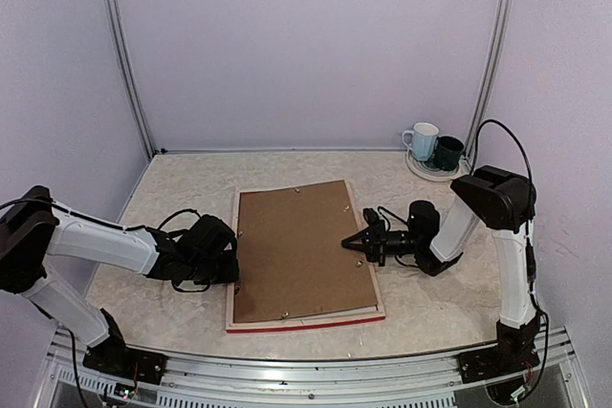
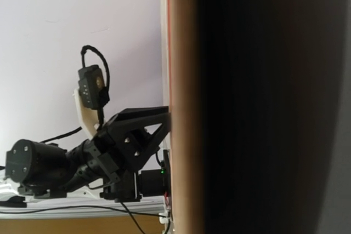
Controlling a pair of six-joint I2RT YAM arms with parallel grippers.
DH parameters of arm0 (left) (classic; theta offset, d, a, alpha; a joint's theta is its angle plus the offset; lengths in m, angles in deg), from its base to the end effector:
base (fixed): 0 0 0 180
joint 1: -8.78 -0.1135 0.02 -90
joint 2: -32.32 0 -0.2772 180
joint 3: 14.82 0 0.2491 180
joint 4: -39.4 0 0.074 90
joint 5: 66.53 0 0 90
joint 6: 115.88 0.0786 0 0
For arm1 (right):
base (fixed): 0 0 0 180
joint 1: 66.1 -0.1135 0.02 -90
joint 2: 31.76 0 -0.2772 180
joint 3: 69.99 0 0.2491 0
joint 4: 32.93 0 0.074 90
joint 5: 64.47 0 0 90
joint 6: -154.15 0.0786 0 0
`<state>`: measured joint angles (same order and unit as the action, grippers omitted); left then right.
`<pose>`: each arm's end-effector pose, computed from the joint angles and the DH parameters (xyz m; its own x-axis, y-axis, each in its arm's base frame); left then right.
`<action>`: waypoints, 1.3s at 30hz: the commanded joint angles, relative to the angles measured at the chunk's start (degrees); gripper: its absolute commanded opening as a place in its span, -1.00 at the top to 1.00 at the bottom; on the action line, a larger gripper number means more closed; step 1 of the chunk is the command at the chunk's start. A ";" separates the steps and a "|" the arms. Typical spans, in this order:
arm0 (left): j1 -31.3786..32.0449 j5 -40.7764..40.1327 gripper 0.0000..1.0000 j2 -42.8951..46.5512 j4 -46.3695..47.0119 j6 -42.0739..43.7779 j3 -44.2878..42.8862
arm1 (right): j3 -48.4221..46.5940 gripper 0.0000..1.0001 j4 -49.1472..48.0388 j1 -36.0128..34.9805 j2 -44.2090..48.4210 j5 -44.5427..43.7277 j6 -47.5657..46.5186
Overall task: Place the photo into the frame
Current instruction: Place the backboard next to the photo.
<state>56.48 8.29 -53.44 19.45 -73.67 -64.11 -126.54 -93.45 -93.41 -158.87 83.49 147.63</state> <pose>0.2055 -0.1952 0.1170 -0.8332 -0.1464 -0.5332 -0.0012 0.9648 -0.2631 0.3107 0.2354 0.0795 -0.9963 0.0788 0.0350 0.0420 0.0895 0.9951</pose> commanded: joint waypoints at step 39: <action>-0.42 3.14 0.49 -1.44 2.01 -1.35 1.40 | -11.67 -0.15 83.26 -3.48 32.78 -34.78 -51.29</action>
<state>56.33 10.19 -54.53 21.79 -74.88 -63.83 -135.87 -18.35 -95.66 -129.87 55.86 103.22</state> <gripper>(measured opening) 0.252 0.568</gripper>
